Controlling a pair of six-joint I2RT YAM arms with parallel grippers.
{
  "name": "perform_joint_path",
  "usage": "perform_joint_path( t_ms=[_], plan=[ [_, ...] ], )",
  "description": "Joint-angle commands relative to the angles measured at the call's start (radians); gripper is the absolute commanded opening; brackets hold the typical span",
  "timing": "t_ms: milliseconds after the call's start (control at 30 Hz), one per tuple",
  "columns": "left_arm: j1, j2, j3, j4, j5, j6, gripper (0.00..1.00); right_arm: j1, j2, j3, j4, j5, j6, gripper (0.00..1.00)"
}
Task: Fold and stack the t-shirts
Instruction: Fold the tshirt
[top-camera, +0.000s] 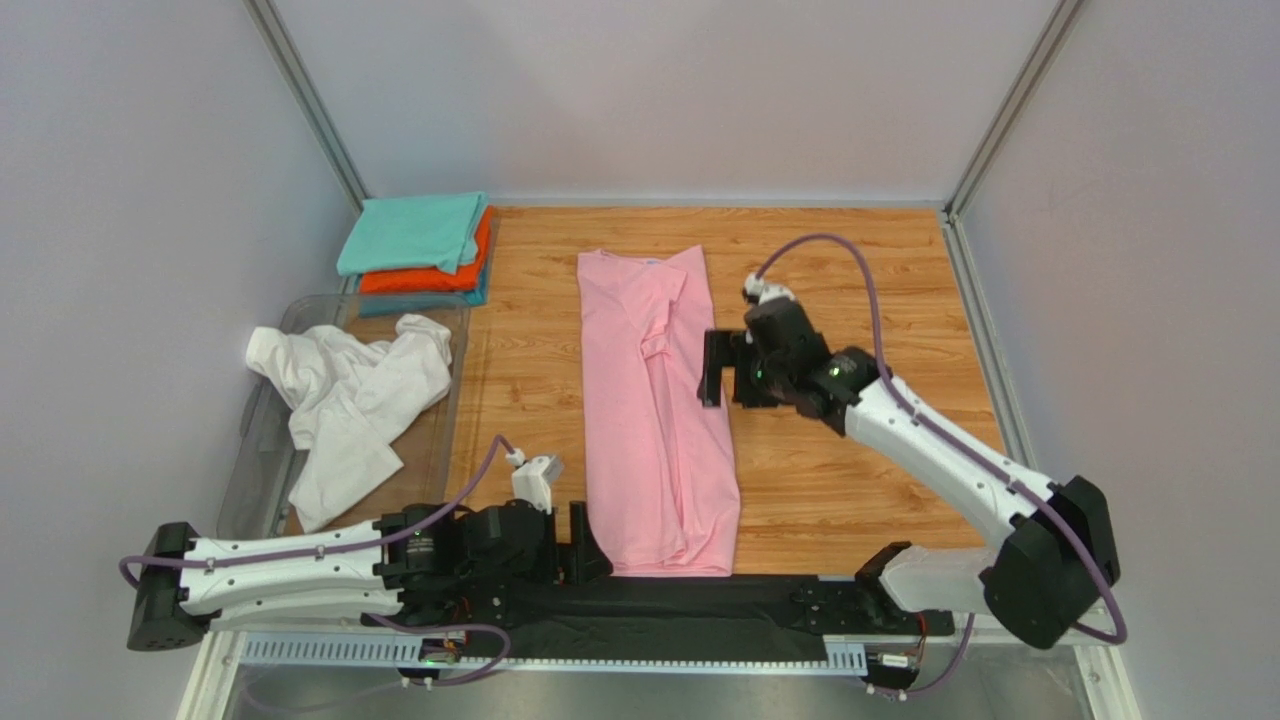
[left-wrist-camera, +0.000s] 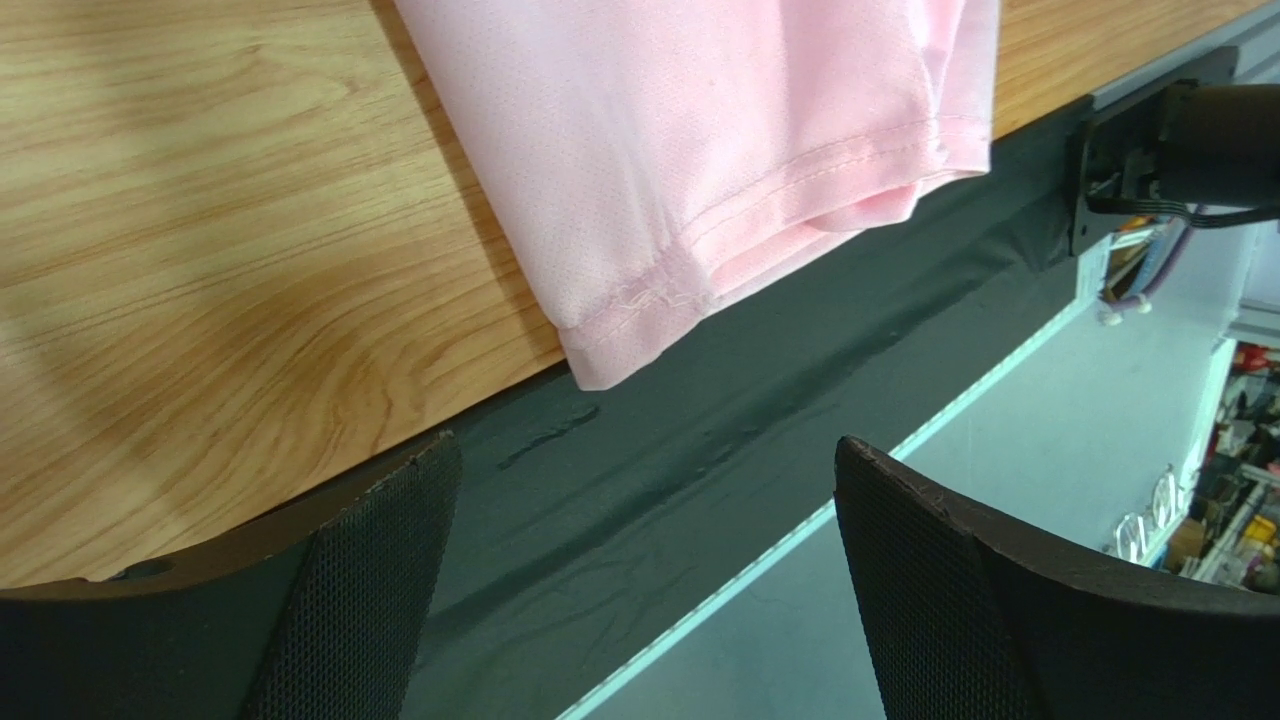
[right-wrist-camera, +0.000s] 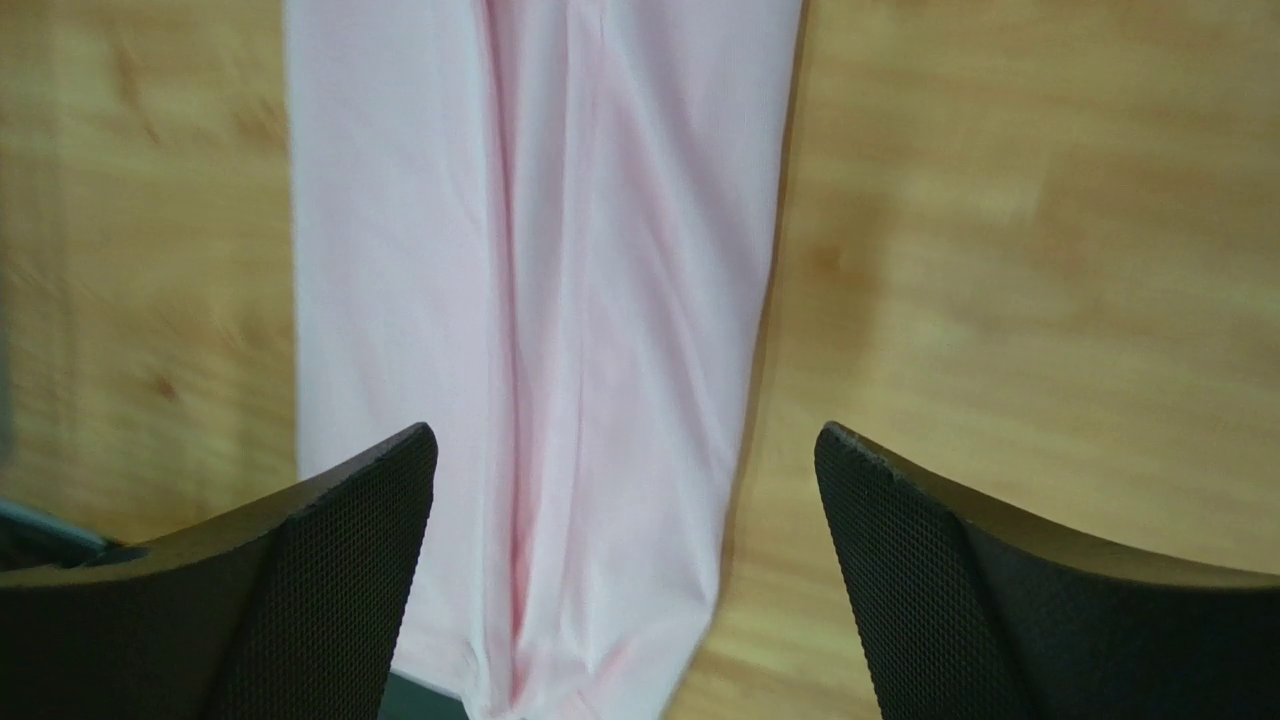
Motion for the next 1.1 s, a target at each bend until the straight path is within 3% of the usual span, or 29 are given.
perform_joint_path(
  t_ms=[0, 133, 267, 367, 600, 700, 800, 833, 933, 1067],
  plan=[
    [-0.003, 0.036, 0.027, -0.014, -0.012, -0.018, 1.00, 0.117, -0.140, -0.174, -0.014, 0.111, 0.169, 0.95],
    [-0.004, 0.092, 0.049, -0.037, -0.026, -0.015, 1.00, 0.344, -0.239, -0.339, -0.072, 0.167, 0.262, 0.89],
    [-0.004, 0.145, 0.058, 0.010, -0.037, -0.006, 0.99, 0.521, -0.273, -0.378, -0.180, 0.214, 0.363, 0.82],
    [-0.004, 0.190, 0.058, 0.053, -0.051, -0.011, 0.99, 0.628, -0.244, -0.389, -0.137, 0.211, 0.409, 0.75],
    [-0.004, 0.316, 0.080, 0.102, -0.032, -0.006, 0.94, 0.721, -0.057, -0.352, -0.099, 0.226, 0.446, 0.66],
    [-0.004, 0.368, 0.095, 0.113, -0.035, 0.000, 0.82, 0.722, -0.012, -0.349, -0.094, 0.228, 0.461, 0.65],
    [-0.004, 0.408, 0.106, 0.110, -0.041, -0.004, 0.53, 0.721, -0.009, -0.360, -0.076, 0.211, 0.478, 0.64],
    [-0.004, 0.423, 0.107, 0.108, -0.045, -0.007, 0.31, 0.724, -0.011, -0.375, -0.054, 0.207, 0.481, 0.62],
    [-0.004, 0.454, 0.112, 0.107, -0.042, -0.009, 0.19, 0.724, -0.024, -0.397, -0.037, 0.191, 0.492, 0.60],
    [-0.004, 0.484, 0.118, 0.105, -0.035, -0.009, 0.13, 0.722, -0.032, -0.412, -0.043, 0.190, 0.500, 0.52]
  ],
)
